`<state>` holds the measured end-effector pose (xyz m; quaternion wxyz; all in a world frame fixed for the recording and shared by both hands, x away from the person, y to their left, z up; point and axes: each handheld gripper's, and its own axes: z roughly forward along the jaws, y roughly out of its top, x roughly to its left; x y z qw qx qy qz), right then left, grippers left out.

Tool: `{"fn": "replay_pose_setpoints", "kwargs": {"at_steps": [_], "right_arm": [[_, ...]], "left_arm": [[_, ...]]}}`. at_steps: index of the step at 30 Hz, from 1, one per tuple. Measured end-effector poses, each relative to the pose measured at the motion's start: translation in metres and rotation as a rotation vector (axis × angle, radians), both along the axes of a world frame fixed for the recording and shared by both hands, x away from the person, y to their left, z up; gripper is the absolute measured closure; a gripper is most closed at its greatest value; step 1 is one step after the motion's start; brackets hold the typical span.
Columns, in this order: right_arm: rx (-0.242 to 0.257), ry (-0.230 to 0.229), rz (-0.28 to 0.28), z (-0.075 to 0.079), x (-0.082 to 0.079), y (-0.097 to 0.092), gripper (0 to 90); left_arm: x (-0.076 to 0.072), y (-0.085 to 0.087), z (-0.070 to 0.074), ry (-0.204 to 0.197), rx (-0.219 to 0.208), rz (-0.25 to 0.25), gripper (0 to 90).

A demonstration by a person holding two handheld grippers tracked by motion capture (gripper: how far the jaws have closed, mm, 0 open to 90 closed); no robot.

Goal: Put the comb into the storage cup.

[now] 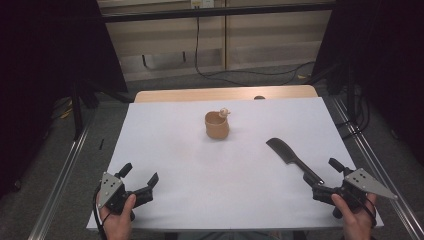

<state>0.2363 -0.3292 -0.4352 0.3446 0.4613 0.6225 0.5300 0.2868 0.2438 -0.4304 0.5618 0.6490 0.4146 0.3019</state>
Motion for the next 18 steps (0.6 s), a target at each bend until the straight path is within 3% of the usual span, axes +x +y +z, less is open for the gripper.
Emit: {"fn": "replay_pose_setpoints", "kwargs": {"at_steps": [13, 18], "right_arm": [[-0.018, -0.005, 0.019, 0.000, 0.006, 0.003, 3.4], [-0.002, 0.005, 0.019, 0.001, 0.011, 0.003, 3.4]], "left_arm": [[0.002, 0.000, 0.000, 0.009, 0.012, -0.006, 3.7], [0.003, 0.000, -0.001, 0.011, 0.002, -0.006, 3.7]]}}
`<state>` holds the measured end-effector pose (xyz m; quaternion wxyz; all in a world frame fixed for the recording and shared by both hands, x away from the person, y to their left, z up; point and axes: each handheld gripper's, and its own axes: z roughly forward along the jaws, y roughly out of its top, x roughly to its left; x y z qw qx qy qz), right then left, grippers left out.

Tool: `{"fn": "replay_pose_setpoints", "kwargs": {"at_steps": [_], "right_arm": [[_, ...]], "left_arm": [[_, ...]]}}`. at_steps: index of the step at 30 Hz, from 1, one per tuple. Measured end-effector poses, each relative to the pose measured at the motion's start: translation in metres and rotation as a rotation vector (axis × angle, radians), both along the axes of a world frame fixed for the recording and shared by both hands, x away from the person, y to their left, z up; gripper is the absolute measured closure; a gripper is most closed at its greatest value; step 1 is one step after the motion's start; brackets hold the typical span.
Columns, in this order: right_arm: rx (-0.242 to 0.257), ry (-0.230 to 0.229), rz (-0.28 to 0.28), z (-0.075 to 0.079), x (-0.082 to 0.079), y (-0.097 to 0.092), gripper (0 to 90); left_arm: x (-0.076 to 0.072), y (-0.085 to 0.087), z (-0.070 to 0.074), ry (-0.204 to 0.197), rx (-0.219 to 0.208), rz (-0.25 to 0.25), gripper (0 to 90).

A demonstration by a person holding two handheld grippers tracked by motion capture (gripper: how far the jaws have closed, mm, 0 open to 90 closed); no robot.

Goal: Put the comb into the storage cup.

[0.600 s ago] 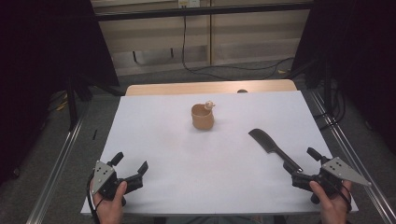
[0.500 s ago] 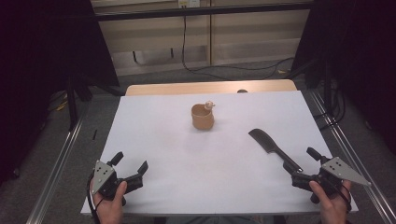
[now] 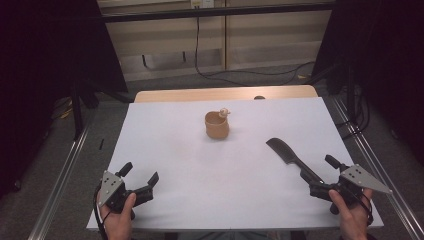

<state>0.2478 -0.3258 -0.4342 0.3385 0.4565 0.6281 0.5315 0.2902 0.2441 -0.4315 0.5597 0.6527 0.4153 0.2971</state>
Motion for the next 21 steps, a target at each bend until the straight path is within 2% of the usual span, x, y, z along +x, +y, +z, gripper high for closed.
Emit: {"fn": "replay_pose_setpoints", "kwargs": {"at_steps": [3, 8, 13, 16, 21], "right_arm": [[0.001, 0.011, 0.001, 0.000, 0.005, 0.001, 3.3], [-0.019, -0.004, -0.008, 0.003, 0.011, 0.004, 2.0], [-0.018, 0.004, -0.010, 0.009, 0.019, 0.010, 0.8], [-0.043, -0.004, 0.001, 0.012, 0.025, 0.013, 0.1], [-0.032, 0.001, 0.006, 0.019, 0.037, 0.016, 1.6]], "left_arm": [[0.000, 0.000, 0.000, 0.006, -0.001, -0.002, 3.7], [-0.001, 0.000, -0.001, 0.013, 0.006, 0.001, 3.7], [-0.003, 0.001, 0.001, 0.007, 0.004, 0.008, 3.7], [-0.003, 0.000, 0.001, 0.003, 0.006, 0.001, 3.7], [-0.002, 0.000, 0.001, 0.007, 0.007, -0.006, 3.7]]}}
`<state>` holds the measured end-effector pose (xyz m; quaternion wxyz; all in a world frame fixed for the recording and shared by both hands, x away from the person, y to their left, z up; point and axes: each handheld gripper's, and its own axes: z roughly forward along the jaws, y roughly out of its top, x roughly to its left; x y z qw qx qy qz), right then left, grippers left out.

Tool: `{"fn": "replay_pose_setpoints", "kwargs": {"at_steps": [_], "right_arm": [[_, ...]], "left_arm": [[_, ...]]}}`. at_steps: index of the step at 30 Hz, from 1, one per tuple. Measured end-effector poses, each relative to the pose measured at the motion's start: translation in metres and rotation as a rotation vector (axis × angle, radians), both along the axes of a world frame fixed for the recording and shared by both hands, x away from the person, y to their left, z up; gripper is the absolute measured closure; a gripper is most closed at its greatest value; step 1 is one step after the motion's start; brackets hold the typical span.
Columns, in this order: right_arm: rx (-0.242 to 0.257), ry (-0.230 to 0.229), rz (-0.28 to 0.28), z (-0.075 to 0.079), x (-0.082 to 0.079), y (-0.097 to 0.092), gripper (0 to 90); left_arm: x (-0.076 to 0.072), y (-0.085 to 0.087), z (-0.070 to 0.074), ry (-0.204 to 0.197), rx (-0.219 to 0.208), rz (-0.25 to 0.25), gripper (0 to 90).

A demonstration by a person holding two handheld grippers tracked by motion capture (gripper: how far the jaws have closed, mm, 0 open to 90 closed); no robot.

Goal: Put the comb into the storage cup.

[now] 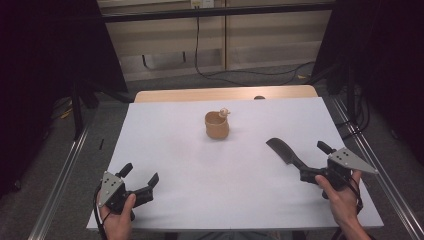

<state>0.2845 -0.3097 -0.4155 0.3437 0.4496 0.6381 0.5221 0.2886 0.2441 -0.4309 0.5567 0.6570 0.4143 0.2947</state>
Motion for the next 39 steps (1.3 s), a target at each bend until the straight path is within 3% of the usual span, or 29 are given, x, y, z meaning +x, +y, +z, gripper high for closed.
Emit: {"fn": "replay_pose_setpoints", "kwargs": {"at_steps": [4, 8, 17, 23, 24, 25, 29, 34, 39], "right_arm": [[0.044, 0.032, 0.013, 0.005, 0.010, -0.001, 1.8], [0.015, 0.061, 0.019, 0.007, 0.017, -0.004, 1.9], [0.001, 0.143, 0.056, 0.015, 0.042, -0.011, 2.8], [-0.011, 0.229, 0.090, 0.016, 0.059, -0.013, 4.2], [-0.009, 0.244, 0.088, 0.014, 0.060, -0.014, 4.6], [-0.019, 0.297, 0.100, 0.011, 0.061, -0.016, 5.0], [-0.024, 0.340, 0.117, 0.009, 0.061, -0.018, 5.3], [-0.040, 0.431, 0.161, 0.010, 0.066, -0.019, 6.1], [-0.102, 0.452, 0.213, 0.014, 0.069, -0.017, 2.1]], "left_arm": [[0.000, -0.001, 0.001, -0.005, -0.003, -0.007, 3.7], [0.000, -0.003, 0.001, -0.007, 0.003, -0.012, 3.6], [0.001, -0.004, 0.001, -0.002, 0.003, -0.023, 3.4], [0.001, -0.006, 0.001, -0.004, 0.005, -0.034, 3.3], [0.001, -0.006, 0.001, -0.004, 0.004, -0.035, 3.2], [0.001, -0.005, 0.001, -0.004, 0.003, -0.034, 3.2], [0.001, -0.005, 0.001, -0.004, 0.003, -0.037, 3.3], [0.001, -0.006, 0.000, 0.000, 0.010, -0.042, 3.3], [0.001, -0.006, 0.000, -0.003, 0.005, -0.041, 3.1]]}}
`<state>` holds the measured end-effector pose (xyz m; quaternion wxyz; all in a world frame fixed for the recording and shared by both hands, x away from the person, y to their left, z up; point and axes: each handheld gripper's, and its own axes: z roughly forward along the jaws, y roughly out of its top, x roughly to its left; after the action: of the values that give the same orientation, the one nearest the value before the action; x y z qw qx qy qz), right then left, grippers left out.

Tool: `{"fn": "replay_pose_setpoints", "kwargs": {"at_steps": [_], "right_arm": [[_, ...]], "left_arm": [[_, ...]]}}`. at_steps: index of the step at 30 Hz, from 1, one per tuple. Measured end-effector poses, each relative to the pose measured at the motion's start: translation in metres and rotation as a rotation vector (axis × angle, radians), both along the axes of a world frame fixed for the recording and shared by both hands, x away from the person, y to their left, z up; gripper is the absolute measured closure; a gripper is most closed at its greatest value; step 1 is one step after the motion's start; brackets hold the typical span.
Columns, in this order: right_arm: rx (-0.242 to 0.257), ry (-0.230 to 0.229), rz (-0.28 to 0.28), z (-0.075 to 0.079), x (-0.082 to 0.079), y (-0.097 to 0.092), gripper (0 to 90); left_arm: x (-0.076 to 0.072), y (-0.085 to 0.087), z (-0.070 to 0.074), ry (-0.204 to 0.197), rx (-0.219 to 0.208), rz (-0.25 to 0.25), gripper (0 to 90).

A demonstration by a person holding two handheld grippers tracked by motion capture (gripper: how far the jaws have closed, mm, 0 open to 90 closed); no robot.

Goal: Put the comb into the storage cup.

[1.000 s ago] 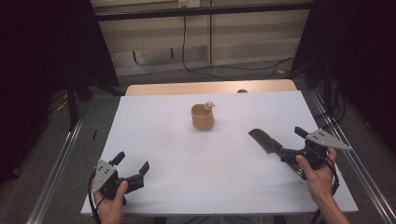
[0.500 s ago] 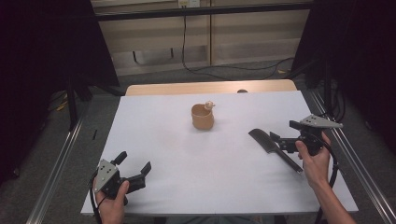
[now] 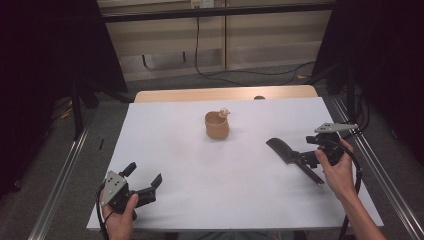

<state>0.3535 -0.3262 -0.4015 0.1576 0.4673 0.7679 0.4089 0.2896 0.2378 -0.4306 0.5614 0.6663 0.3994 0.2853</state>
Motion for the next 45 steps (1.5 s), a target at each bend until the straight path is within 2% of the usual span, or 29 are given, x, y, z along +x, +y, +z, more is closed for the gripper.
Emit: {"fn": "replay_pose_setpoints", "kwargs": {"at_steps": [2, 7, 12, 14, 15, 17, 23, 28, 36, 42, 45], "right_arm": [[-0.009, 0.001, 0.010, 0.002, 0.002, -0.001, 3.1], [-0.040, 0.065, 0.025, 0.002, 0.008, -0.003, 3.8], [-0.056, 0.093, 0.038, 0.004, 0.009, -0.003, 4.5], [-0.063, 0.128, 0.040, 0.005, 0.009, -0.004, 6.2], [-0.061, 0.165, 0.054, 0.005, 0.010, -0.004, 7.7], [-0.084, 0.181, 0.056, 0.005, 0.011, -0.003, 6.6], [-0.114, 0.217, 0.057, 0.004, 0.013, -0.005, 8.7], [-0.145, 0.271, 0.076, 0.004, 0.015, -0.006, 11.2], [-0.182, 0.356, 0.092, 0.002, 0.018, -0.008, 18.8], [-0.240, 0.420, 0.116, 0.000, 0.022, -0.005, 25.0], [-0.255, 0.433, 0.124, -0.002, 0.026, -0.004, 26.6]], "left_arm": [[0.000, 0.000, 0.000, 0.001, 0.003, 0.001, 3.1], [0.000, 0.000, 0.000, 0.001, -0.001, -0.001, 3.1], [0.001, 0.000, 0.000, 0.001, -0.003, -0.003, 3.1], [0.001, 0.000, 0.000, 0.002, -0.008, -0.006, 3.1], [0.000, 0.000, 0.000, 0.003, -0.008, -0.009, 3.1], [0.000, 0.000, 0.001, -0.002, -0.005, -0.011, 3.1], [0.000, -0.001, 0.000, 0.003, -0.003, -0.011, 3.1], [0.001, -0.002, 0.000, 0.010, 0.003, -0.019, 3.1], [0.000, -0.004, 0.000, 0.002, 0.011, -0.024, 3.1], [0.001, -0.004, 0.000, 0.004, 0.014, -0.028, 3.1], [0.001, -0.004, -0.001, 0.008, 0.020, -0.032, 3.1]]}}
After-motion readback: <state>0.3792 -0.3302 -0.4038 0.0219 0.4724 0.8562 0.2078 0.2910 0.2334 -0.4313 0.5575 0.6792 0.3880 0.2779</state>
